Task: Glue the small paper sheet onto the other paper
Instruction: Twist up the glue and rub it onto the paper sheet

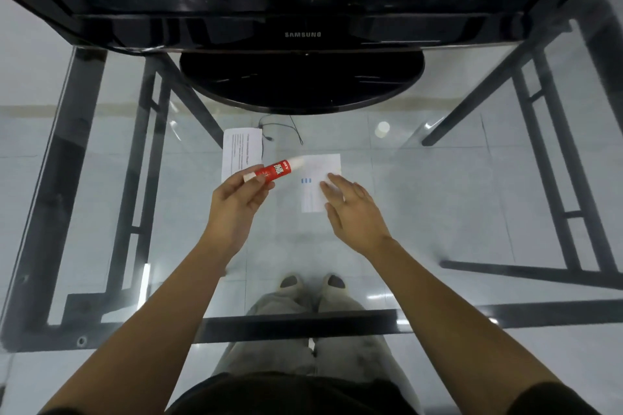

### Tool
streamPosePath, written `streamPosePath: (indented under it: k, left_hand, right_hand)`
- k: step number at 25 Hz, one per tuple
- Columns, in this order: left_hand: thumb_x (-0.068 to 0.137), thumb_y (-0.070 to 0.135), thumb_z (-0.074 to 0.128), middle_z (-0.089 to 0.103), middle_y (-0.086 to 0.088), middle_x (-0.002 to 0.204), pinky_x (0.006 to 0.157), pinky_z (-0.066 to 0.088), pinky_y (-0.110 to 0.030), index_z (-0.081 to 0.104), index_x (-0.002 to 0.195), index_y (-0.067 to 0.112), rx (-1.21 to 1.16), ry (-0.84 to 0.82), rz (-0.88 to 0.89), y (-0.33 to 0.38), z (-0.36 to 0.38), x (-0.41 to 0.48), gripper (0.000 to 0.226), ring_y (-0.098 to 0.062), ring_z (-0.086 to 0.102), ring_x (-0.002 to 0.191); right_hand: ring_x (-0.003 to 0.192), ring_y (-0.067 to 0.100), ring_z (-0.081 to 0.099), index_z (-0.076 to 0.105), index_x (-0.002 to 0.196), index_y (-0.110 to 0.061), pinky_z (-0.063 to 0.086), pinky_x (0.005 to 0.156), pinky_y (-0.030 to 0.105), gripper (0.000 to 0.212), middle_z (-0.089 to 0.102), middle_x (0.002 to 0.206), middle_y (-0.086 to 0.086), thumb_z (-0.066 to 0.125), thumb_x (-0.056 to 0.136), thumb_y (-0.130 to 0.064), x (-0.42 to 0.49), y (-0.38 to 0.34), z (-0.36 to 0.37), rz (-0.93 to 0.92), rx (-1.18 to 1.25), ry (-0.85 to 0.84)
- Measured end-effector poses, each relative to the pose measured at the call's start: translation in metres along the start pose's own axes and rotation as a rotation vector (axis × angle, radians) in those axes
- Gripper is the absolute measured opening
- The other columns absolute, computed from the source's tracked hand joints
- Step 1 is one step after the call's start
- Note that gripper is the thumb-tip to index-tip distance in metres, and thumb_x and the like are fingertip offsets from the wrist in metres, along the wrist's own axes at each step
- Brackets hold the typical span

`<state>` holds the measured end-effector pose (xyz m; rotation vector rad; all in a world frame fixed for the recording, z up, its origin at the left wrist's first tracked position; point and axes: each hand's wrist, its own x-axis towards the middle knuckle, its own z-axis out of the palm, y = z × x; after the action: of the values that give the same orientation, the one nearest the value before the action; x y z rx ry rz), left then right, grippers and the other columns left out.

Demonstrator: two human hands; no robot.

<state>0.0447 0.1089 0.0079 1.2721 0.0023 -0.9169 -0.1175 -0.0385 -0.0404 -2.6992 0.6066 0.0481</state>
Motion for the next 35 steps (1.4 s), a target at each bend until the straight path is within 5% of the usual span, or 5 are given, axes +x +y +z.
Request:
streamPosePath:
  k: [9,14,18,23,35]
  left_hand:
    - [0.086,0.015,0.061,0.064,-0.002,0.094,0.068,0.051,-0.019,0.055,0.109,0.016,-0.217,0.06,-0.088,-0.008,0.009,0.022,0.024,-0.013,0.06,0.074]
    - [0.078,0.009,0.072,0.054,0.002,0.118,0.084,0.048,-0.024,0.06,0.099,0.023,0.176,0.067,0.038,-0.014,0.014,0.018,0.028,-0.015,0.057,0.103]
    - [0.075,0.025,0.075,0.066,0.019,0.09,0.076,0.051,-0.016,0.066,0.095,0.025,0.636,-0.041,0.238,-0.012,0.016,0.011,0.021,-0.003,0.062,0.088]
    - [0.072,0.029,0.077,0.067,0.006,0.093,0.073,0.053,-0.015,0.064,0.095,0.021,1.009,-0.202,0.378,-0.01,0.022,0.008,0.028,-0.008,0.064,0.083]
    - [0.076,0.028,0.075,0.07,0.0,0.094,0.068,0.04,-0.001,0.065,0.096,0.016,1.254,-0.372,0.475,0.001,0.031,0.018,0.026,-0.007,0.06,0.074]
  right_hand:
    - [0.138,0.021,0.029,0.035,0.14,-0.015,0.01,0.113,0.046,0.059,0.038,0.147,0.002,0.037,0.091,-0.046,0.002,0.022,0.001,0.063,-0.042,0.056]
    - [0.139,0.018,0.026,0.032,0.142,-0.02,0.01,0.113,0.044,0.054,0.033,0.15,-0.001,0.032,0.092,-0.04,0.0,0.027,0.007,0.061,-0.078,0.059]
    - [0.138,0.019,0.028,0.033,0.141,-0.02,0.01,0.113,0.043,0.056,0.033,0.15,0.001,0.033,0.09,-0.045,0.002,0.028,0.008,0.084,-0.066,0.077]
    - [0.138,0.019,0.029,0.031,0.142,-0.019,0.009,0.113,0.042,0.06,0.034,0.15,0.001,0.033,0.089,-0.048,0.003,0.028,0.009,0.096,-0.068,0.068]
    - [0.137,0.022,0.031,0.033,0.14,-0.02,0.008,0.112,0.043,0.061,0.036,0.149,0.002,0.037,0.087,-0.05,0.005,0.028,0.007,0.093,-0.04,0.082]
